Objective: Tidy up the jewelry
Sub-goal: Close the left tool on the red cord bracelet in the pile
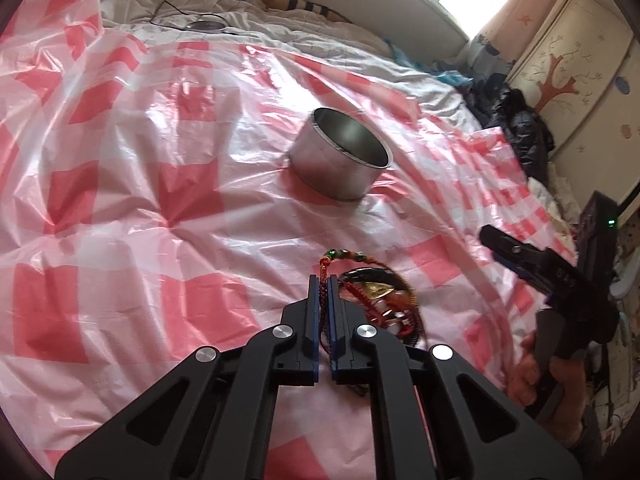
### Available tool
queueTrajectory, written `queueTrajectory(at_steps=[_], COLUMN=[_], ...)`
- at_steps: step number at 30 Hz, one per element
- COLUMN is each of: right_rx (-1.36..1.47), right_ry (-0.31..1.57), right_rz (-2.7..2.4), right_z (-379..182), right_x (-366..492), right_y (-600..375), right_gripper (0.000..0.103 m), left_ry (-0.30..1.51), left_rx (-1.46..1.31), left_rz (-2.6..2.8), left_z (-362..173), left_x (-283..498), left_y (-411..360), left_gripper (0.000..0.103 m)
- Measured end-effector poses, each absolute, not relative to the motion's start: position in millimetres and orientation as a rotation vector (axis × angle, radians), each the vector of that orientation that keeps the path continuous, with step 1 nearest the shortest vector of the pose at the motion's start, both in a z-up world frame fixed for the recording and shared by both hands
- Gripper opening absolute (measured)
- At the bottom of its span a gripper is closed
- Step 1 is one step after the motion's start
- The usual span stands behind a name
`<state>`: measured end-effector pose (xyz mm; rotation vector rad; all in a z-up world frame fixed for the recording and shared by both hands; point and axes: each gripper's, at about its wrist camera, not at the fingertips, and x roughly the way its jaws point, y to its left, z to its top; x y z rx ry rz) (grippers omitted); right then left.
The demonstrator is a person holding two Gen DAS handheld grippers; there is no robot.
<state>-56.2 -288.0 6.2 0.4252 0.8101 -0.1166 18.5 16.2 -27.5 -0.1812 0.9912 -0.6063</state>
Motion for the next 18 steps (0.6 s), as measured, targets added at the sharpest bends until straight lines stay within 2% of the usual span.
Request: queueTrajectory(at_steps=[12, 18], right_rx=[0.423, 0.423], right_ry=[0.814, 0.815], right_rz=[-0.116, -0.116], right_z=[5, 4], right_x=[-55, -55], right_y=[-288, -287], right_gripper=[0.096, 0.096], left_ry=[1.052, 1.009], left_rx=[-0.152, -0.138], left_rz=[-0.581, -0.584], left_z=[-38, -32], left_x=[23, 19], left_y=[20, 27], left_gripper=[0.005, 0.004])
